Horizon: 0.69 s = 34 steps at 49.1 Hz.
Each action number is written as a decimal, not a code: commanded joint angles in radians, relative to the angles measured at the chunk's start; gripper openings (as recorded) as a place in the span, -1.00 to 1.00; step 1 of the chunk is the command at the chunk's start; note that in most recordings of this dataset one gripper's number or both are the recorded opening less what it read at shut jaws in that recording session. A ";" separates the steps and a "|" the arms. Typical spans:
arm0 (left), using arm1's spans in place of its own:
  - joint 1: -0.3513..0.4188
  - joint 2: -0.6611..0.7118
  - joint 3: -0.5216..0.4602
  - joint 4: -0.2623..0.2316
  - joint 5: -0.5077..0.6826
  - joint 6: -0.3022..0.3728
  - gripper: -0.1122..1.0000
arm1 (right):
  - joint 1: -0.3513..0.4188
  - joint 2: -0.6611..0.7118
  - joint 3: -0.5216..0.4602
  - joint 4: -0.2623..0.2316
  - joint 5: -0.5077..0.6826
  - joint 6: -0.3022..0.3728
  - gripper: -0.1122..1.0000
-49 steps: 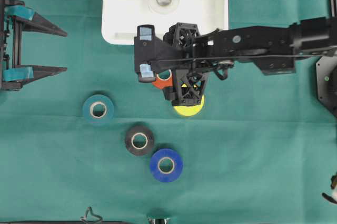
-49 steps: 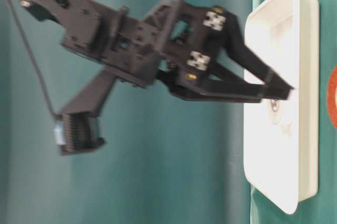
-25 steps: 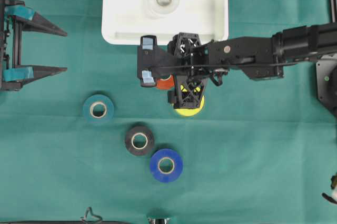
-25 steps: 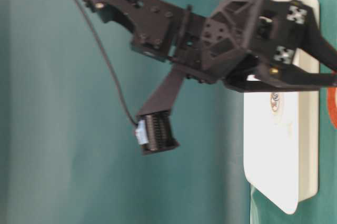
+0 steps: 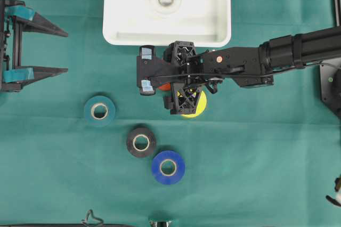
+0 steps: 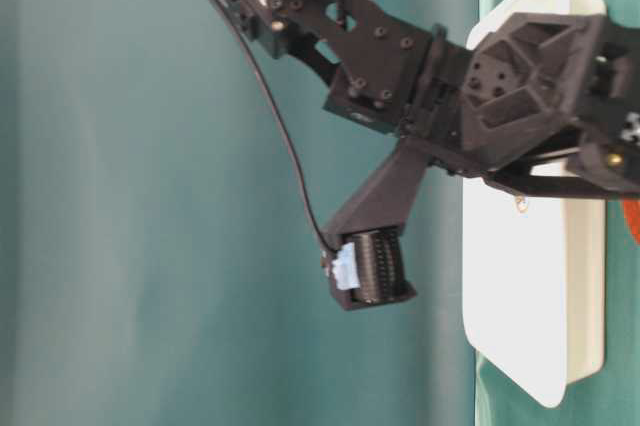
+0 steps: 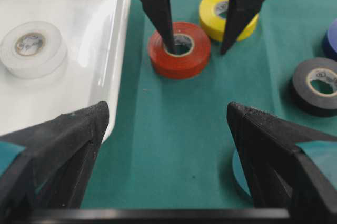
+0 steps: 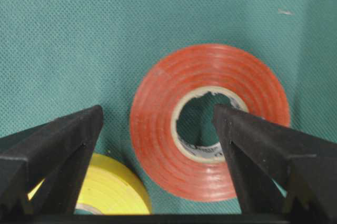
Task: Pick up the tape from a random location and place it into the white case.
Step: 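Lower the right gripper into the red tape's core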
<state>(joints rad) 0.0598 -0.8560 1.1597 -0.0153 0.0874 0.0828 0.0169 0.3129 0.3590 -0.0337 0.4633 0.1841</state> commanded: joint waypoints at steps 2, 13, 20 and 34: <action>-0.003 0.003 -0.012 -0.002 -0.009 -0.002 0.95 | -0.005 -0.012 -0.009 0.002 -0.008 0.003 0.84; -0.003 0.003 -0.012 -0.002 -0.009 -0.002 0.95 | -0.005 -0.011 -0.011 -0.005 -0.008 -0.002 0.76; -0.003 0.003 -0.014 -0.002 -0.009 -0.002 0.95 | -0.008 -0.012 -0.012 -0.011 -0.005 0.002 0.21; -0.003 0.003 -0.012 -0.002 -0.009 -0.002 0.95 | -0.008 -0.014 -0.025 -0.011 -0.003 0.000 -0.17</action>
<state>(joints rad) 0.0598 -0.8560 1.1612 -0.0153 0.0874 0.0828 0.0138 0.3160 0.3543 -0.0414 0.4602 0.1825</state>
